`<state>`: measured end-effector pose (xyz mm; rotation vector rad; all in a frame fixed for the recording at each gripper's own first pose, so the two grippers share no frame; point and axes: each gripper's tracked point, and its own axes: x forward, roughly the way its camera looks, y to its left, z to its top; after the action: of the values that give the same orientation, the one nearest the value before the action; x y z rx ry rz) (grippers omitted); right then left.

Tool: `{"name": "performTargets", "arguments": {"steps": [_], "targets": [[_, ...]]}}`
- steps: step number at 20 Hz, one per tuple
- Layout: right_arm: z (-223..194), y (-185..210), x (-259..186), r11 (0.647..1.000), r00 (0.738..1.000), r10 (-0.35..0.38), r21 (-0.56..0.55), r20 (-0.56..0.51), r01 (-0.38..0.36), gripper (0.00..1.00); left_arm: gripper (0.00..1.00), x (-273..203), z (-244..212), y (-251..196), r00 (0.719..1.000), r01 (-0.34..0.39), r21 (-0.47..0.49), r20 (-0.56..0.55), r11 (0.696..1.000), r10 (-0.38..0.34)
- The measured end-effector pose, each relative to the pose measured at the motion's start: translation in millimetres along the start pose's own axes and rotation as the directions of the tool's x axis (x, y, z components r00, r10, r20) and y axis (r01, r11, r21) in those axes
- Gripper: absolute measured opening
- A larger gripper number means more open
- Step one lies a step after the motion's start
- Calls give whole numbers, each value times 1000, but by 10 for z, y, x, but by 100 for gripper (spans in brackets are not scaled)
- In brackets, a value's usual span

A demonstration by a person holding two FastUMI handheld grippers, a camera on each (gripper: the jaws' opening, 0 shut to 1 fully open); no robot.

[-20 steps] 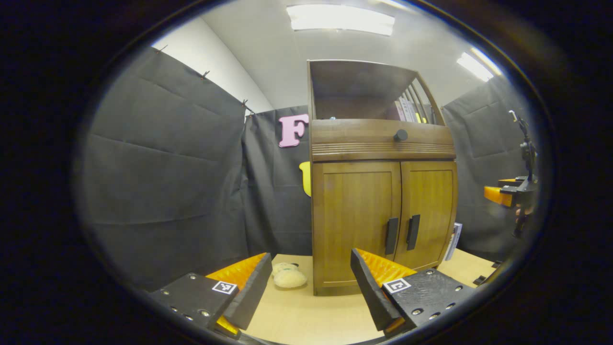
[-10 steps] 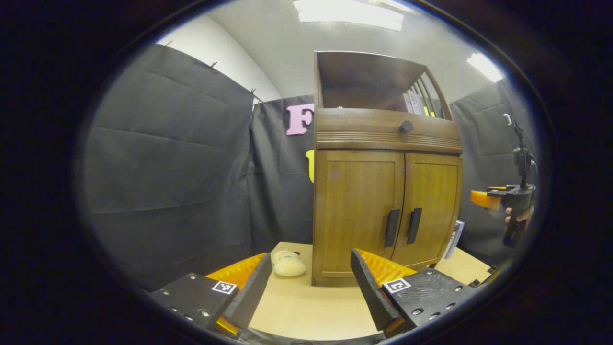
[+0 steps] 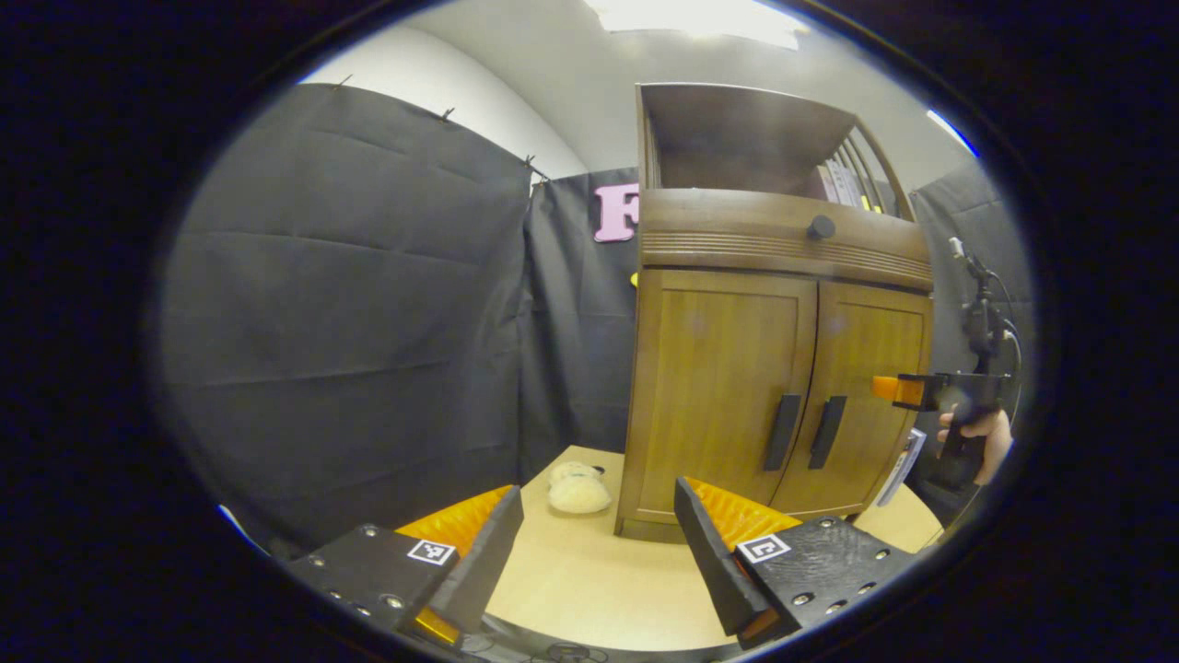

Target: Open the right door of the double-door shoe cabinet with the right hand, and open the left door with the left hand.

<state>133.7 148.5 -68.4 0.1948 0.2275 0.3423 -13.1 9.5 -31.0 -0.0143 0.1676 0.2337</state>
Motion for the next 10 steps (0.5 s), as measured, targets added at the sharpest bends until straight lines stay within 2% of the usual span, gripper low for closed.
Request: {"name": "performTargets", "arguments": {"steps": [3, 7, 10], "targets": [[-119, 110, 245, 999, 999, 36, 4, -22, -36, 94, 100, -16, -34, 38, 999, -40, 9, -19, 999, 40], [-287, 251, 476, 997, 996, 76, -9, -40, -76, 96, 100, -49, -77, 75, 995, -88, 17, -43, 996, 88], [-381, 306, 656, 997, 996, 67, -42, -52, -69, 96, 100, -50, -78, 97, 990, -124, 21, -58, 992, 125]]}}
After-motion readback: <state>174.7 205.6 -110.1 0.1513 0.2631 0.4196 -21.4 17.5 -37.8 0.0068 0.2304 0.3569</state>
